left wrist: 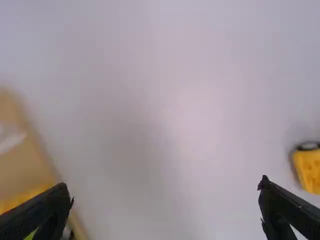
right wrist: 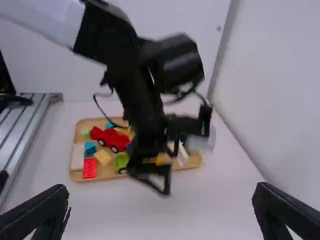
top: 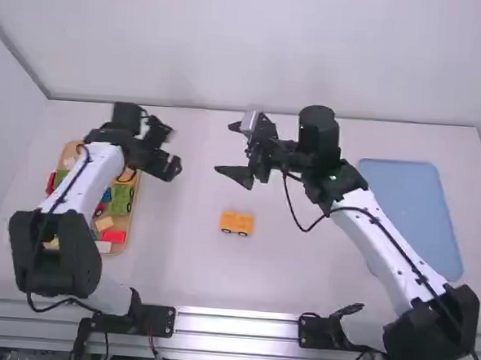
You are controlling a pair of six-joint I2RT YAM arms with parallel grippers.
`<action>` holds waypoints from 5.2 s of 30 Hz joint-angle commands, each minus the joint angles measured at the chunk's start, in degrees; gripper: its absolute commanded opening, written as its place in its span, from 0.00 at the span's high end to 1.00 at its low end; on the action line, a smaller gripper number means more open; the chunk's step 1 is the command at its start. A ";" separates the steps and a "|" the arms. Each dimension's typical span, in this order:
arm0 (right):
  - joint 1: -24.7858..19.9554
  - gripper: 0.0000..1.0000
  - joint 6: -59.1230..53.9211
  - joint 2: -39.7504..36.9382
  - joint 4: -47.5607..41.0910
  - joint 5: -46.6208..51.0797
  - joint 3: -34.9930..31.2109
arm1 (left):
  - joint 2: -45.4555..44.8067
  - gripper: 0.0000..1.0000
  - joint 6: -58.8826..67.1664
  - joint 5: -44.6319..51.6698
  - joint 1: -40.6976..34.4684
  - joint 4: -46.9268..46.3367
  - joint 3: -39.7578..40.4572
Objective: Assemble lego blocks to make yellow taxi
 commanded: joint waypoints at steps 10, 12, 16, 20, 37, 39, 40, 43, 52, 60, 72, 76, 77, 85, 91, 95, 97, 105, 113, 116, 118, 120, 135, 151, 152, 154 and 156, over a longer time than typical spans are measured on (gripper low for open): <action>5.55 0.02 -6.43 19.04 -11.56 -2.58 20.92 | -9.73 0.01 -38.69 -4.28 22.40 -9.46 0.74; 6.80 0.02 -8.22 21.38 -14.58 -2.25 24.44 | -10.80 0.01 -45.46 -8.52 25.11 -11.72 0.74; 8.50 0.02 -9.49 23.39 -17.18 -0.11 27.93 | -12.66 0.01 -56.00 -14.56 29.38 -17.03 0.74; 9.31 0.02 -9.49 23.41 -16.85 0.68 28.11 | -12.98 0.01 -58.10 -17.55 32.11 -20.15 0.74; 9.60 0.02 -9.46 23.39 -17.59 0.59 28.00 | 1.27 0.01 -41.48 -14.47 28.09 -21.68 -0.24; 9.62 0.02 -9.42 23.39 -17.62 0.68 28.00 | 3.15 0.00 -40.61 -14.86 26.97 -21.14 -0.81; 9.60 0.02 -9.44 23.39 -17.64 0.63 28.00 | 4.20 0.00 -39.12 -14.91 26.27 -20.39 -1.20; 9.60 0.02 -9.42 23.39 -17.79 0.66 28.00 | 7.76 0.00 -31.82 -14.88 24.41 -17.11 -2.47; 7.98 0.02 -9.05 23.39 -17.81 0.68 28.00 | 11.52 0.11 6.01 -19.82 24.09 -7.61 -6.16; 4.96 0.02 -5.77 23.39 -17.55 0.46 28.00 | 11.52 0.36 33.68 -19.78 24.35 -7.30 -7.43; 5.49 0.02 -5.77 23.39 -15.34 0.63 28.00 | 11.52 0.38 46.31 -11.50 24.70 -6.86 -7.41; 5.31 0.02 -5.77 23.39 -14.73 0.63 28.00 | 11.52 0.44 46.34 -11.69 24.68 -8.17 -7.41; 4.87 0.02 -5.79 23.39 -14.51 0.48 28.00 | 11.52 0.45 46.36 -12.37 24.72 -8.96 -7.41; 4.39 0.02 -3.91 23.39 -12.55 0.72 28.00 | 11.54 0.48 46.31 -15.98 25.59 -11.17 -7.43; 4.00 0.02 -3.23 23.37 -11.47 0.63 28.00 | 11.54 0.44 46.56 -15.80 27.91 -10.51 -8.57; 3.91 0.02 -3.23 23.39 -10.88 0.70 28.00 | 11.54 0.43 47.54 -15.72 28.57 -7.17 -10.99; 3.93 0.02 -3.19 23.39 -10.19 0.66 28.00 | 11.54 0.44 49.33 -16.04 28.13 -5.66 -12.41; 3.96 0.02 -3.19 23.39 -10.05 0.70 28.00 | 11.54 0.51 49.27 -16.15 28.59 -1.09 -13.31; 3.98 0.02 -3.21 23.39 -10.10 0.72 28.00 | 11.54 0.56 49.29 -15.26 28.55 -1.03 -13.31; 3.96 0.02 -3.23 23.39 -10.23 0.70 28.00 | 11.54 0.54 48.89 -15.39 28.57 0.31 -13.57; 3.89 0.02 -3.23 23.39 -10.23 0.72 28.00 | 11.54 0.53 48.85 -15.74 28.57 1.81 -14.08; 3.91 0.02 -3.23 23.39 -10.23 0.70 28.00 | 11.54 0.53 48.89 -15.96 28.57 3.48 -15.23; 4.22 0.02 -3.23 23.39 -10.21 2.62 28.00 | 11.54 0.71 46.40 -17.40 28.26 4.92 -17.16; 4.26 0.02 -3.23 23.39 -10.71 2.60 28.00 | 11.50 0.93 34.64 4.48 24.39 -1.86 -10.03; 4.28 0.02 -3.28 23.39 -10.97 2.58 28.00 | 11.47 0.93 33.79 4.96 24.00 -2.01 -9.22; 4.26 0.02 -3.98 23.39 -11.63 2.62 28.00 | 11.41 0.92 33.81 5.35 23.67 -3.08 -7.85; 4.22 0.02 -4.94 23.39 -12.20 2.62 27.98 | 11.39 0.89 33.79 6.36 23.26 -5.84 -5.42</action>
